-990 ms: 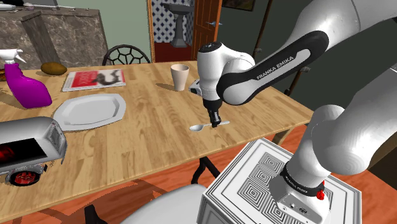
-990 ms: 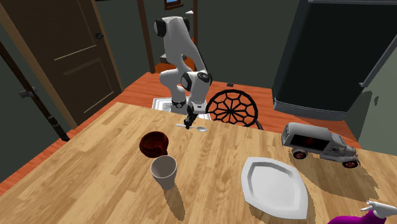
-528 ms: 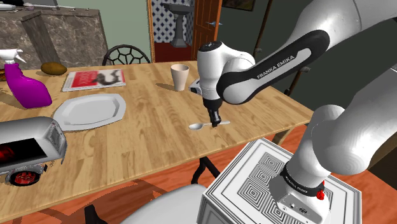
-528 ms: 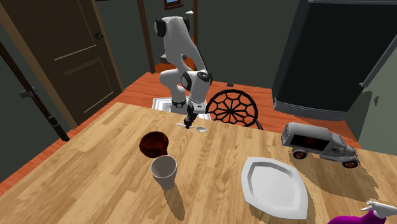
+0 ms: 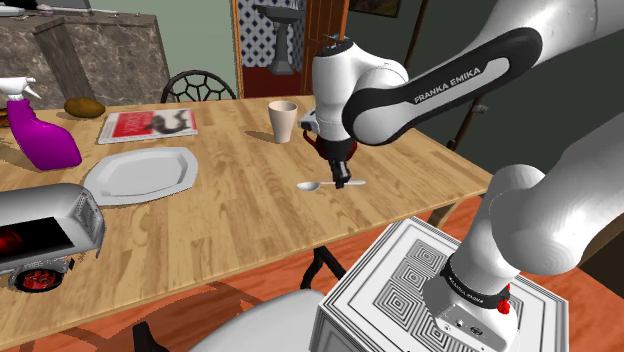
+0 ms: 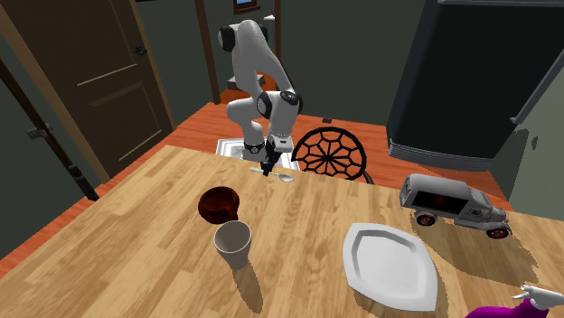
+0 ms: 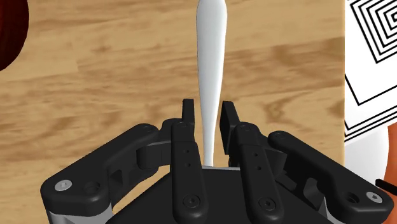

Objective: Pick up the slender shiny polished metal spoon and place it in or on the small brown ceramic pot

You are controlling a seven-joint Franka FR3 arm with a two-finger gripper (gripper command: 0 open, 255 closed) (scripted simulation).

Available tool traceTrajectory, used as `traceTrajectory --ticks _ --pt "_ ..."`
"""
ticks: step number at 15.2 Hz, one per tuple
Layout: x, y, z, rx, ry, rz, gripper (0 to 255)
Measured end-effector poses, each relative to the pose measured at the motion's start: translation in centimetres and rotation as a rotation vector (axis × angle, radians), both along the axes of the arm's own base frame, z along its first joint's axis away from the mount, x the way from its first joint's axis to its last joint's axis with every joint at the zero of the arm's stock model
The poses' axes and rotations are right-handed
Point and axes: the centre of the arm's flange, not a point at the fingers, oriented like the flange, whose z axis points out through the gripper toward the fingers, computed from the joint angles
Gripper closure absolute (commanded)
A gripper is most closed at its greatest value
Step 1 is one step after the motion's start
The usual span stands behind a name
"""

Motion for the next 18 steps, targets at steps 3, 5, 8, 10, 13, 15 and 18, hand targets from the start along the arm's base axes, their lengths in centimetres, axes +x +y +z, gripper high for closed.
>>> traceTrajectory --ticks 3,5,8,10,13,15,18 --pt "0.1 0.1 1.5 0.0 0.0 0.0 255" --pt "0.1 0.1 2.6 0.0 0.0 0.0 255" --pt "0.0 0.0 4.2 0.0 0.0 0.0 255" --pt "0.1 0.0 5.2 0.0 0.0 0.0 255" --pt "0.0 0.0 6.7 0.0 0.0 0.0 255" --pt "0.1 -0.1 7.9 0.0 0.0 0.0 255" --pt "0.1 -0.1 9.4 0.0 0.0 0.0 255"
